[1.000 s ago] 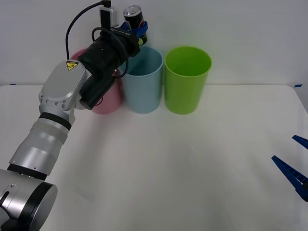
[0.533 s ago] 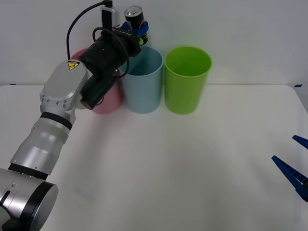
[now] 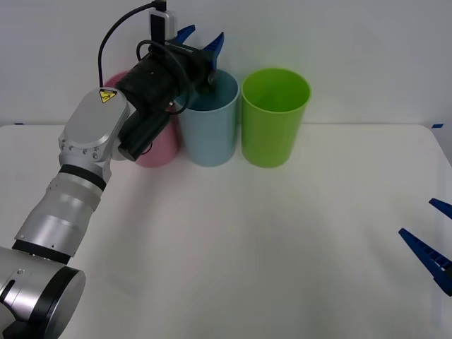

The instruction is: Grasp the object on the table and drop it into the matching bin: aluminum can to the light blue bin, PET bottle to the pink bin.

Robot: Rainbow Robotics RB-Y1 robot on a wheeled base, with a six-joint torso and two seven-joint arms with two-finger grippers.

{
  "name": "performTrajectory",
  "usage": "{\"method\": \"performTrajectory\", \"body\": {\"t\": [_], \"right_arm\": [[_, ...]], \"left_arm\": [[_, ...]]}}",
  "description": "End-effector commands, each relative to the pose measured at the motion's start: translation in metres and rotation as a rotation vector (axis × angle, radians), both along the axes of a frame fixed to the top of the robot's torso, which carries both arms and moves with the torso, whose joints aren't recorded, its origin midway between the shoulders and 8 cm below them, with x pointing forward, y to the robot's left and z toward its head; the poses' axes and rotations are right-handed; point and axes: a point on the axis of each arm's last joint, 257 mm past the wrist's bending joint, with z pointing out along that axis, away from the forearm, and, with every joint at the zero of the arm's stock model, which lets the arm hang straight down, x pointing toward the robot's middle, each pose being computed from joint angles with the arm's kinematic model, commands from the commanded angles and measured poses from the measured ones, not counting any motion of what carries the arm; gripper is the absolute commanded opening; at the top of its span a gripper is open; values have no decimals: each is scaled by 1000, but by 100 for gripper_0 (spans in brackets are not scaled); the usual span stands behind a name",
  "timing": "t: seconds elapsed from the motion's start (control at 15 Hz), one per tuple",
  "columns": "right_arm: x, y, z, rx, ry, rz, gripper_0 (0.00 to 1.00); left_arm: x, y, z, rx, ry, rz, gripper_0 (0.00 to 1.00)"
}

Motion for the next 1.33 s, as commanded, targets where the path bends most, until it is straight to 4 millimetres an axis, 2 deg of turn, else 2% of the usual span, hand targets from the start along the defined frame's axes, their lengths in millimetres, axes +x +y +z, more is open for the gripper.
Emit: {"method": "performTrajectory", "body": {"t": [0.07,0.53,0.73,1.07,1.33], "right_arm": [[0,0,0,0,0,0,100],[0,0,0,0,0,0,100],[0,0,0,0,0,0,100],[0,0,0,0,0,0,100],[0,0,0,0,0,0,100]], "left_arm": [[0,0,-1,-5,3,-2,100],[-2,2,-3,-21,14,-17,100],[-7,9,-5,-39,17,-30,100],[-30,34,-12,-94,13,-35,100],[-53,68,-25,-126,21,-30,100]]}}
